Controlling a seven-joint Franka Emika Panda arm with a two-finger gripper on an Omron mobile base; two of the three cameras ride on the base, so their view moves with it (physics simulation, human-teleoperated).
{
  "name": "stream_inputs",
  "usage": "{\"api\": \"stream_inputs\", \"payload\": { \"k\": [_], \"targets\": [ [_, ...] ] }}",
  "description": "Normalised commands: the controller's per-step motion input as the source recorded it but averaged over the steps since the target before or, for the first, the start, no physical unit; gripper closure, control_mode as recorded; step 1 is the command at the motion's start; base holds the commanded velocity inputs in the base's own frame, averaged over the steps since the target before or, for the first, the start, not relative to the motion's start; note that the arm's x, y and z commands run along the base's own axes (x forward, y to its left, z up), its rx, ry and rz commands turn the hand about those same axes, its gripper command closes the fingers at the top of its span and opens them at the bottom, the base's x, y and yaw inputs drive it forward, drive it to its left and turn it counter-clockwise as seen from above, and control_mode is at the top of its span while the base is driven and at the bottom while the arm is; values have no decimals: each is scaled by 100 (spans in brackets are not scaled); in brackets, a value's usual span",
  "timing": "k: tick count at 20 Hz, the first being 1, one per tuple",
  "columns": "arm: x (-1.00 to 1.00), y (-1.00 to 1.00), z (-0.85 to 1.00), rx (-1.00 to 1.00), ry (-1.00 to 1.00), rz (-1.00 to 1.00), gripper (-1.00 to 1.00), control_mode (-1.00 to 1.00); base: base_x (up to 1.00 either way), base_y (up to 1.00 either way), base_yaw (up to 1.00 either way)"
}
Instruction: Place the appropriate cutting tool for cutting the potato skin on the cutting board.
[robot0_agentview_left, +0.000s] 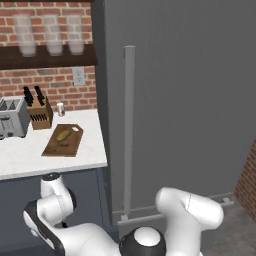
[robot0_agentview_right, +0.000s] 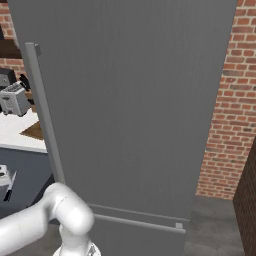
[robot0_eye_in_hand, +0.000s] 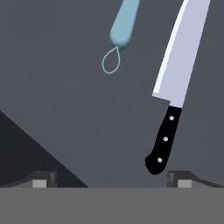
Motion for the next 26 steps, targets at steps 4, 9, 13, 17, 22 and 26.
{"api": "stream_inputs", "payload": {
  "k": [4, 9, 13, 17, 22, 26],
  "targets": [
    [75, 3, 11, 0, 0, -3, -100, -100, 0, 0, 0],
    [47, 42, 0, 0, 0, -10, -100, -100, 0, 0, 0],
    [26, 64, 0, 0, 0, -17, -100, -100, 0, 0, 0],
    [4, 65, -4, -1, 0, -21, -100, -100, 0, 0, 0],
    [16, 36, -8, -2, 6, -18, -100, -100, 0, 0, 0],
    [8, 8, -10, -5, 6, -16, -100, -100, 0, 0, 0]
  ]
}}
